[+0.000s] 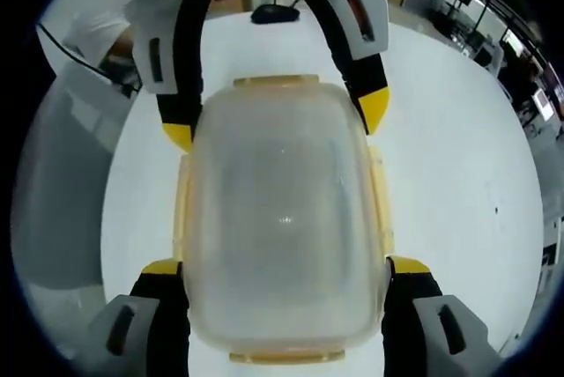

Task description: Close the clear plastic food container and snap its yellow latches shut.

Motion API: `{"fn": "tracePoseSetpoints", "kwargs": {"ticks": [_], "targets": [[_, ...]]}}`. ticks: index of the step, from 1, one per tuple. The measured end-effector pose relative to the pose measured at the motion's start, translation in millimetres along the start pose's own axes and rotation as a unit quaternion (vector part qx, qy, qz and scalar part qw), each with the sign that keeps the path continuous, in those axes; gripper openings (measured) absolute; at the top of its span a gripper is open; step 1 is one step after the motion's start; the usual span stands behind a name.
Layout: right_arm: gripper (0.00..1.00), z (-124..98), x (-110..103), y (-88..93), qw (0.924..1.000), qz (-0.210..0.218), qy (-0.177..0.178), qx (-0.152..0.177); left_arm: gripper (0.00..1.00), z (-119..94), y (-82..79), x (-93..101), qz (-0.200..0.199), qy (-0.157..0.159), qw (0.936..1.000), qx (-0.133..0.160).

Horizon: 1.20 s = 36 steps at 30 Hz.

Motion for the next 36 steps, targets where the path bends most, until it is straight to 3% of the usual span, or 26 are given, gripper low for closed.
{"fn": "tracePoseSetpoints", "kwargs": {"ticks": [20, 36], "targets": [[0.92, -0.2, 28.8, -0.8, 0.9999, 0.002, 0.002, 0.014, 0.84, 3.4, -0.4, -28.1, 0.000, -0.002, 1.0000, -0.005], [0.92, -0.8, 27.2, -1.4, 0.9999, 0.002, 0.002, 0.010, 0.84, 3.4, -0.3, -27.6, -0.003, -0.002, 1.0000, -0.001]]}}
Point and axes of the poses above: the point that each gripper's makers call its tool centre point, and the gripper's own axes: z roughly forward along the fingers, x roughly to its right, y roughly out of its underside, the point moved 6 cm from there along -z, roughly backward along the fingers, and after that the axes turned 10 degrees about -x, right-handed, at the moved point
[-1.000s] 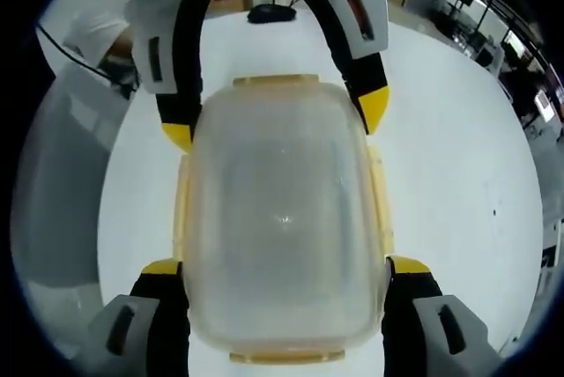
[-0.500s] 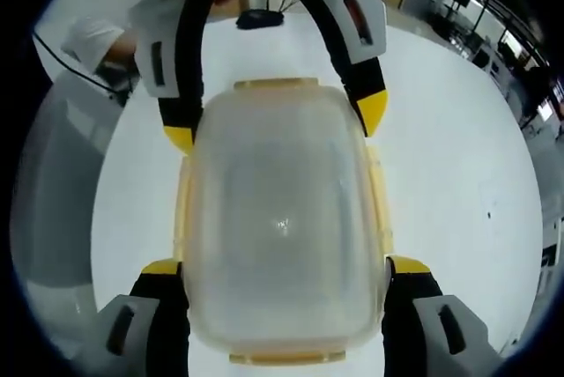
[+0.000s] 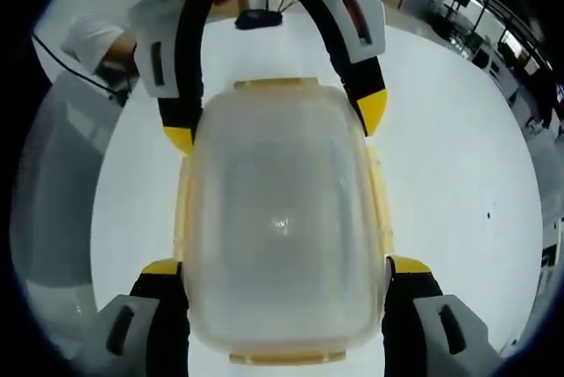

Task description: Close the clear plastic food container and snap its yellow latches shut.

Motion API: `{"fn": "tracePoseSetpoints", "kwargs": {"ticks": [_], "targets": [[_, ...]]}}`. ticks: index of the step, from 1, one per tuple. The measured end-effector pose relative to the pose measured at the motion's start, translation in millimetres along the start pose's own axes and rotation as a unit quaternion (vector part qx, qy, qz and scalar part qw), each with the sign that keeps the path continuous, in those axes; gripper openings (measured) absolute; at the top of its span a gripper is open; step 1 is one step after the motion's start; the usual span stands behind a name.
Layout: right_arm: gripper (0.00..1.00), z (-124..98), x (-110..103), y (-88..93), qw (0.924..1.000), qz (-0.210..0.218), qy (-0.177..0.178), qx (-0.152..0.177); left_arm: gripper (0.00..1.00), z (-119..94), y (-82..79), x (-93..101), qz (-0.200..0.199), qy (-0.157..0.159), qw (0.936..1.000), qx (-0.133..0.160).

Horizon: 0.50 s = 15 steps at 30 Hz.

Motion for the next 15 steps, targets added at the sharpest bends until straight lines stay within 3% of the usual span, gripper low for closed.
{"fn": "tracePoseSetpoints", "kwargs": {"ticks": [8, 15], "targets": [[0.92, -0.9, 0.2, 0.4, 1.0000, 0.001, 0.001, -0.002, 0.85, 0.0, -0.4, -0.7, 0.004, 0.004, 1.0000, -0.004], [0.92, -3.3, -0.3, 0.5, 0.9998, -0.013, -0.005, 0.012, 0.90, 3.7, -0.5, -1.1, 0.014, 0.023, 0.9989, -0.038]]}}
Point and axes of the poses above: the point that each gripper's makers call its tool centre point, and the gripper's own axes: z roughly forward along the fingers, x roughly to its right, y roughly out of its underside, the point moved 6 cm from there along -z, roughly backward along the fingers, and after that the axes turned 10 degrees about -x, right-handed, at the moved point
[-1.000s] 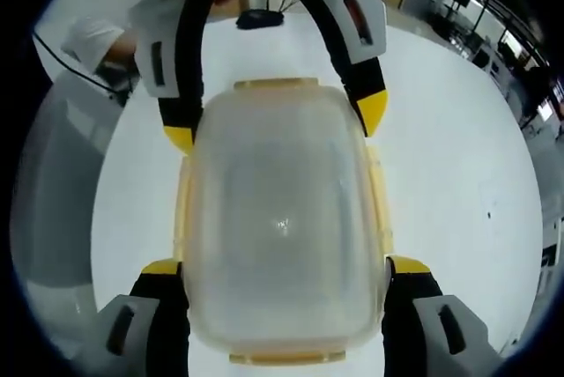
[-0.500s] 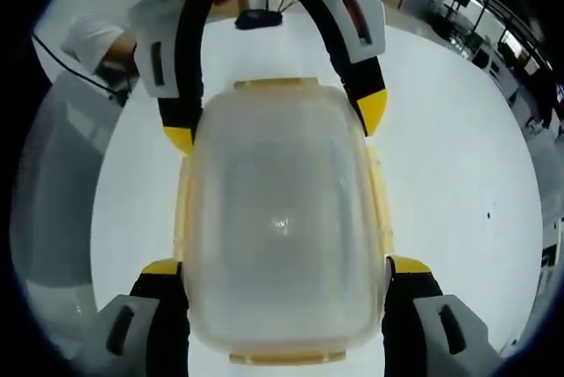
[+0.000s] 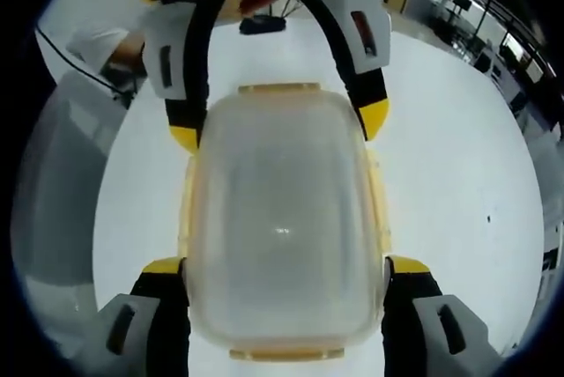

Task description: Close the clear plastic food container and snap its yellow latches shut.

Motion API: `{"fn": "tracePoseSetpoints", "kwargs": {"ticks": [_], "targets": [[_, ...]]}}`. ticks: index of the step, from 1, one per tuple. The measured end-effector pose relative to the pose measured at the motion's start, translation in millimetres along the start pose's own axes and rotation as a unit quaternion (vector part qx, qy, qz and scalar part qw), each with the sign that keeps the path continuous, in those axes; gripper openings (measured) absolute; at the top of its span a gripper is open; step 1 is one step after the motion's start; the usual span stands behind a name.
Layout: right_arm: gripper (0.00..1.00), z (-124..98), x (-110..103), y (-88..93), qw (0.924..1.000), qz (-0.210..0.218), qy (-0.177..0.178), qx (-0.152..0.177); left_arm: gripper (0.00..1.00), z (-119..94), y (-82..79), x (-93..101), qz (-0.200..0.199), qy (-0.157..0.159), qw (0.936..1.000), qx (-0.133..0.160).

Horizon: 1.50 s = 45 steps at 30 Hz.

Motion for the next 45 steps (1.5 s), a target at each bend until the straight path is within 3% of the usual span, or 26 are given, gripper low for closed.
{"fn": "tracePoseSetpoints", "kwargs": {"ticks": [1, 3, 5, 12, 14, 27, 38, 45], "targets": [[0.92, 0.1, -0.2, -0.3, 1.0000, -0.002, 0.000, 0.000, 0.97, 1.7, 1.2, 2.4, -0.002, 0.008, 1.0000, -0.003], [0.97, 1.1, -3.0, -1.1, 1.0000, -0.005, -0.002, 0.000, 0.99, 2.8, 0.8, 0.5, -0.001, 0.000, 1.0000, 0.004], [1.00, 2.1, -5.3, -1.7, 0.9999, -0.010, -0.005, 0.002, 0.99, -1.9, -2.8, -2.7, 0.014, -0.019, 0.9995, 0.022], [1.00, -3.7, 1.6, -3.8, 0.9997, -0.002, 0.007, 0.021, 0.99, -4.5, -2.6, -5.8, 0.012, -0.017, 0.9996, 0.018], [1.00, -5.1, 2.5, -2.8, 0.9997, -0.002, 0.010, 0.023, 0.99, -6.3, -2.8, -10.1, 0.015, -0.036, 0.9991, 0.018], [1.00, -11.5, -2.0, 0.8, 0.9974, 0.026, 0.009, 0.067, 0.99, -7.4, 6.0, -3.3, -0.001, -0.028, 0.9991, 0.031], [0.99, -22.1, -3.3, 0.3, 0.9924, 0.042, 0.042, 0.108, 0.99, -14.0, 14.4, 0.0, -0.025, -0.033, 0.9979, 0.051], [1.00, -26.5, -7.7, 3.9, 0.9875, 0.070, 0.044, 0.135, 0.99, -18.3, 18.0, 1.9, -0.057, -0.047, 0.9919, 0.103]]}}
Point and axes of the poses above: the point that each gripper's makers call its tool centre point, and the gripper's own axes: z roughly forward along the fingers, x roughly to its right, y roughly out of its underside, the point moved 6 cm from there along -z, roughly backward along the fingers, and after that the axes turned 10 degrees about -x, right-handed, at the moved point
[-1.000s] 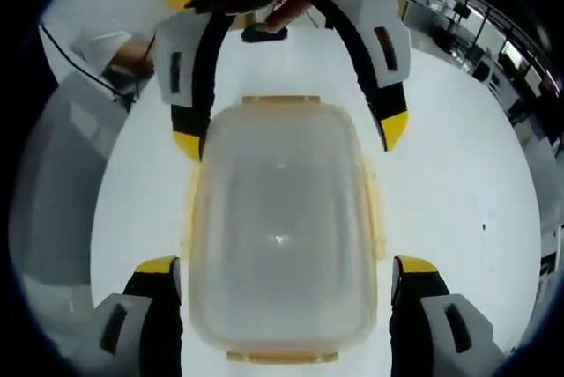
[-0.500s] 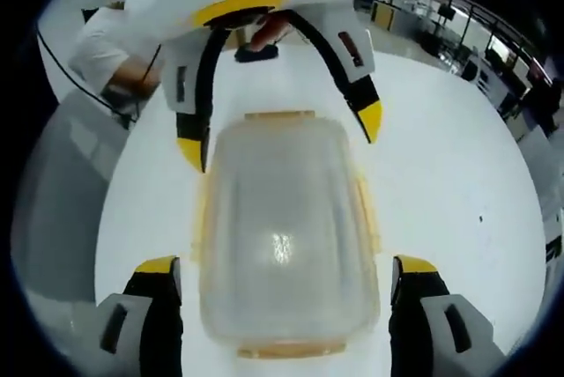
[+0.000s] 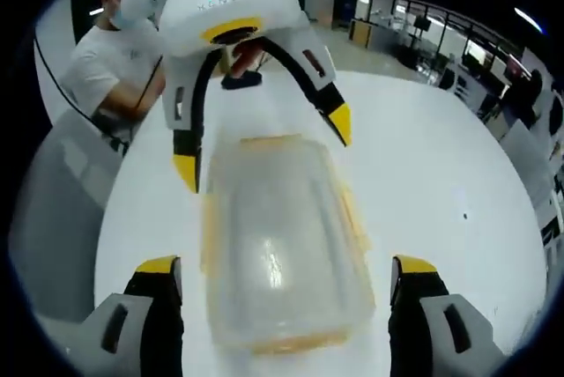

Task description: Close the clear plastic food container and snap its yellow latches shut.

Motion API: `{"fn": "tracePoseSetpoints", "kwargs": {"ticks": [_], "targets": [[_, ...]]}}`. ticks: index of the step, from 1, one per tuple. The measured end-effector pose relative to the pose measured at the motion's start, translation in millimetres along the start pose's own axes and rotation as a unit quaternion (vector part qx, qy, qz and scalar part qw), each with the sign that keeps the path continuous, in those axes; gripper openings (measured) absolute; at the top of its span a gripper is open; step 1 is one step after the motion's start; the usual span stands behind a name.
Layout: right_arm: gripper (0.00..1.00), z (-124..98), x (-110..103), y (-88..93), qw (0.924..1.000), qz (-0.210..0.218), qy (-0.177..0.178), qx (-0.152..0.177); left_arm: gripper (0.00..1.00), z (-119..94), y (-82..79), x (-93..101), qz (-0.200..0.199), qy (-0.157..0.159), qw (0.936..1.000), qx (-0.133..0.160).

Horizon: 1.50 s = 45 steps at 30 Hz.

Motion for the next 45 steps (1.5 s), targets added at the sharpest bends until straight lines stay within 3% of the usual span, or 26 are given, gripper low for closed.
{"fn": "tracePoseSetpoints", "kwargs": {"ticks": [11, 25, 28, 30, 32, 42, 45], "targets": [[1.00, -7.7, 1.7, 3.3, 0.9969, 0.052, 0.029, 0.051, 0.99, -2.0, 12.0, 6.1, -0.046, -0.016, 0.9983, 0.033], [1.00, -23.0, 1.5, 12.2, 0.9878, 0.099, 0.050, 0.110, 0.99, -10.2, 33.5, -0.5, -0.121, -0.037, 0.9882, 0.087], [1.00, -25.8, 1.8, 15.2, 0.9865, 0.102, 0.057, 0.115, 0.99, -11.4, 37.5, 0.4, -0.139, -0.035, 0.9849, 0.097], [1.00, -28.9, 2.7, 16.8, 0.9844, 0.108, 0.065, 0.123, 0.99, -13.4, 36.7, 1.1, -0.179, -0.027, 0.9762, 0.120], [1.00, -31.7, 3.5, 17.5, 0.9818, 0.119, 0.070, 0.131, 0.99, -16.4, 35.8, -0.2, -0.183, -0.032, 0.9736, 0.132], [0.99, -42.3, -2.2, 18.0, 0.9706, 0.145, 0.075, 0.177, 0.99, -17.4, 39.5, 10.1, -0.196, -0.030, 0.9699, 0.142], [1.00, -44.1, -1.9, 20.8, 0.9663, 0.151, 0.091, 0.188, 0.98, -19.4, 41.4, 10.8, -0.237, -0.019, 0.9573, 0.164]]}}
Point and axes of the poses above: the point that each gripper's makers call its tool centre point, and the gripper's own axes: z roughly forward along the fingers, x roughly to its right, y roughly out of its underside, the point moved 6 cm from there along -z, roughly backward along the fingers, and after that the axes turned 10 degrees about -x, right-handed, at the moved point
